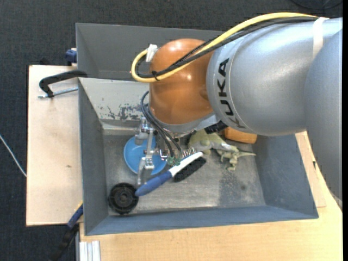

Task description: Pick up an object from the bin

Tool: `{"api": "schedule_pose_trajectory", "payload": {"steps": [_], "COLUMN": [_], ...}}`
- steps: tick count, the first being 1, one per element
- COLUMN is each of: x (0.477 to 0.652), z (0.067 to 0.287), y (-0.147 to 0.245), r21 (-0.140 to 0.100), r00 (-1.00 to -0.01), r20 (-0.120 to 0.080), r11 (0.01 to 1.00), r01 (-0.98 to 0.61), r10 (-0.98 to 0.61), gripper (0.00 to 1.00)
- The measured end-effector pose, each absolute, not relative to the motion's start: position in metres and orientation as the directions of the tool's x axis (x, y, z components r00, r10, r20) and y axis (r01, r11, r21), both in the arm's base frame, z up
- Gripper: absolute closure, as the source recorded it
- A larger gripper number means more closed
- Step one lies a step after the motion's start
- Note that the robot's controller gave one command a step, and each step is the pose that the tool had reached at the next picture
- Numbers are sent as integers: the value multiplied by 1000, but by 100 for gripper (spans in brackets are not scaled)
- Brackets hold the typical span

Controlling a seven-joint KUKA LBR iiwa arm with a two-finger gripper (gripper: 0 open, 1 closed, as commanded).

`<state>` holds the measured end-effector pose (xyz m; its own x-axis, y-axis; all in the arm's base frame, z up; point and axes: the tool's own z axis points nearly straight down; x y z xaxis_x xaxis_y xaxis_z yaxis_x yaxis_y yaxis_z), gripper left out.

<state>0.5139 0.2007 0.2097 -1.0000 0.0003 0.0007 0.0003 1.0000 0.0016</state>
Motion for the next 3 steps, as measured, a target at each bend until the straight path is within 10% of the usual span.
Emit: {"api": "schedule_pose_trajectory", "payload": {"steps": [1,2,3], "x": [521,522,536], "z": [71,74,217], "y": [171,171,192], "r21": [1,1,0], "r00": [-966,-967,-917], "r20": [-7,-11,-17], "r11": [966,967,917], "r01": [-257,-255,-399], "r10": [-257,-254,-398], "gripper": [0,100,100]}}
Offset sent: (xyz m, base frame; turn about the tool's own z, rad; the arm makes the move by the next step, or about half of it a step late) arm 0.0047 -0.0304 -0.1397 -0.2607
